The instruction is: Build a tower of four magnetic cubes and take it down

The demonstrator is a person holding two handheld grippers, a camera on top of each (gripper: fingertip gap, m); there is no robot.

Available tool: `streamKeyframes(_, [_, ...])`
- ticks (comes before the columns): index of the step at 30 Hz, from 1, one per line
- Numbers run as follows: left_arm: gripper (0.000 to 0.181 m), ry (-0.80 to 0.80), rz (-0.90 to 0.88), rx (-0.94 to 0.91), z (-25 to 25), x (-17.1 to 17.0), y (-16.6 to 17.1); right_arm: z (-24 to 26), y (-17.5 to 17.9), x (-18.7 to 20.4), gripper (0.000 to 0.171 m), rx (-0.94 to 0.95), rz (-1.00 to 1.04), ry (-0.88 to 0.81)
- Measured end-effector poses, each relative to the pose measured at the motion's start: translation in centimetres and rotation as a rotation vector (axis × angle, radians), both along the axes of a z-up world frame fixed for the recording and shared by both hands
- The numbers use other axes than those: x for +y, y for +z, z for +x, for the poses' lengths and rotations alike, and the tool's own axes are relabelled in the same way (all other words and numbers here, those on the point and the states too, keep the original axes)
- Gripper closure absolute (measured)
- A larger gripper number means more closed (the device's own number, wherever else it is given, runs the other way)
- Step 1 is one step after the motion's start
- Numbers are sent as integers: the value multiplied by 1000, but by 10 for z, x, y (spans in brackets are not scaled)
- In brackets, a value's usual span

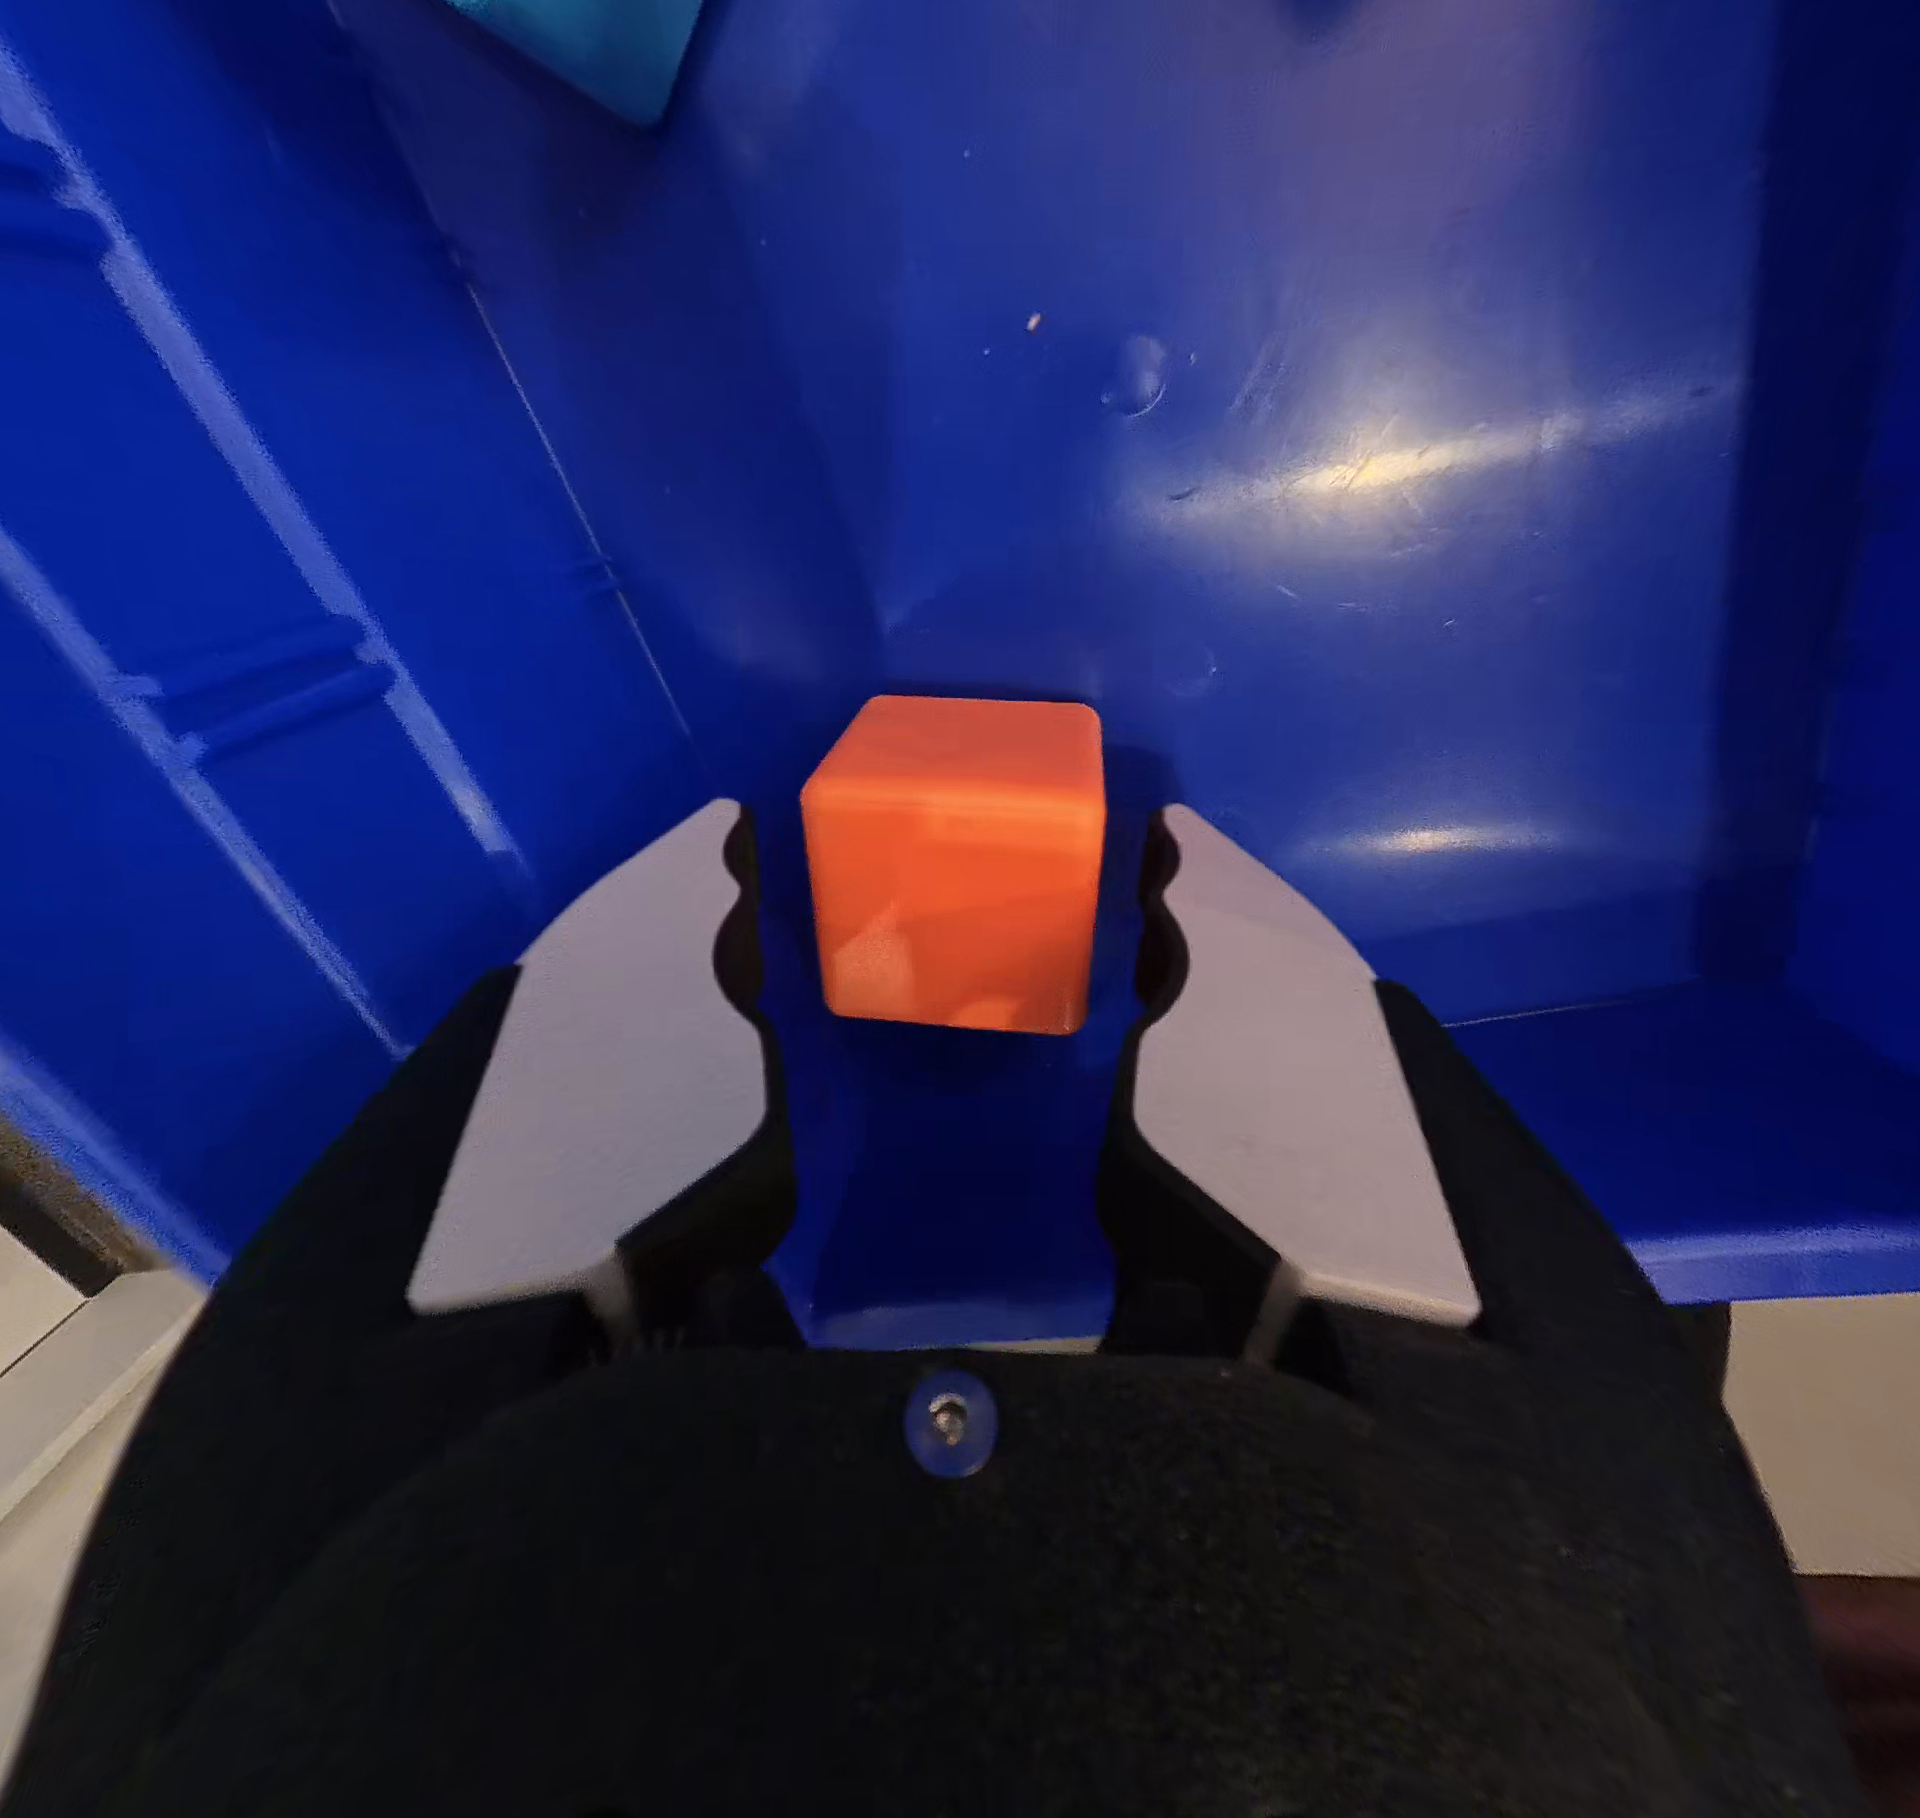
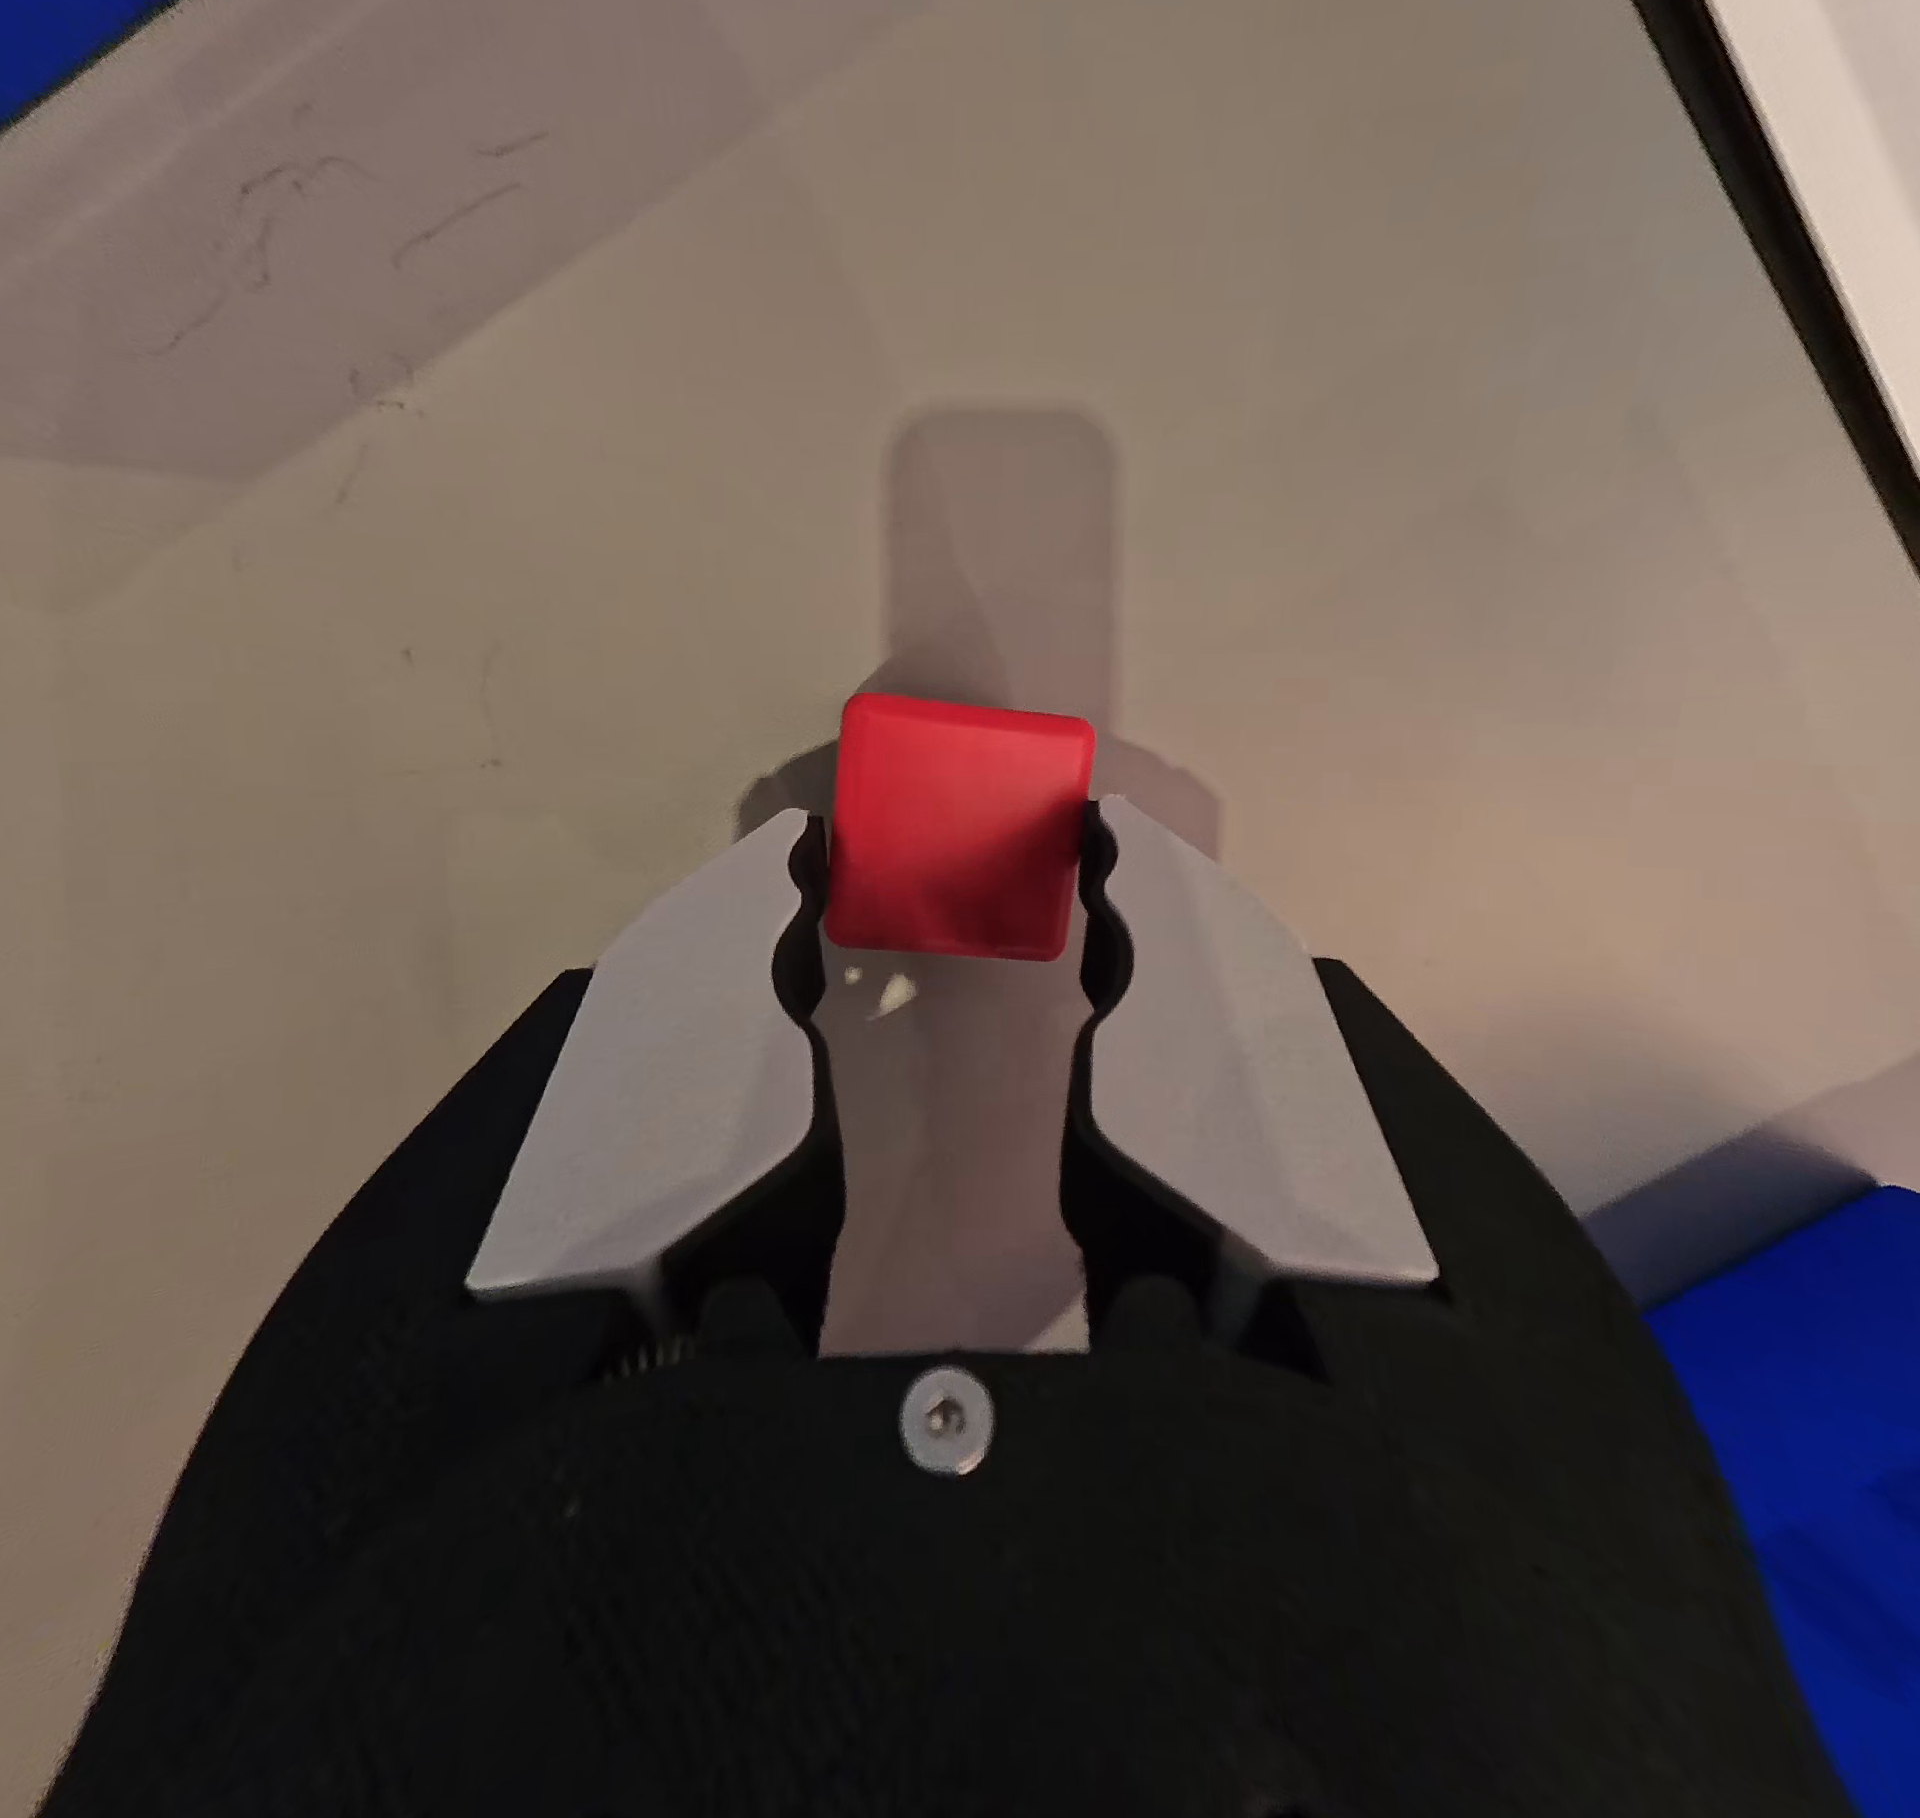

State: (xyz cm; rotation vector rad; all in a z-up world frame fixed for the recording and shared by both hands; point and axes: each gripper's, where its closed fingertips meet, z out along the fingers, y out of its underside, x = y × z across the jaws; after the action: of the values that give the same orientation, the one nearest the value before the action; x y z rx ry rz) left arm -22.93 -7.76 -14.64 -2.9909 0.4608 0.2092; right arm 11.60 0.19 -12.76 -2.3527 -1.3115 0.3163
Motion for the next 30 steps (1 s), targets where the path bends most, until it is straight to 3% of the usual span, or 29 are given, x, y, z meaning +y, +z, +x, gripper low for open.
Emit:
streamKeyframes(3, [91,-5,86,-25,5,7,19,-1,2,3,123,1,19,-3])
streamKeyframes(9, [84,-72,307,-79,22,9,84,-9,1,-1,123,-33,40,91])
streamKeyframes(14, [84,-112,407,-86,27,6,115,-13,-2,-5,123,-70,60,170])
streamKeyframes(27, [87,-185,435,-69,41,7,117,-18,-6,-13,123,-75,143,437])
streamKeyframes(30, [84,-177,416,-87,39,7,113,-15,-6,-8,110,-132,203,425])
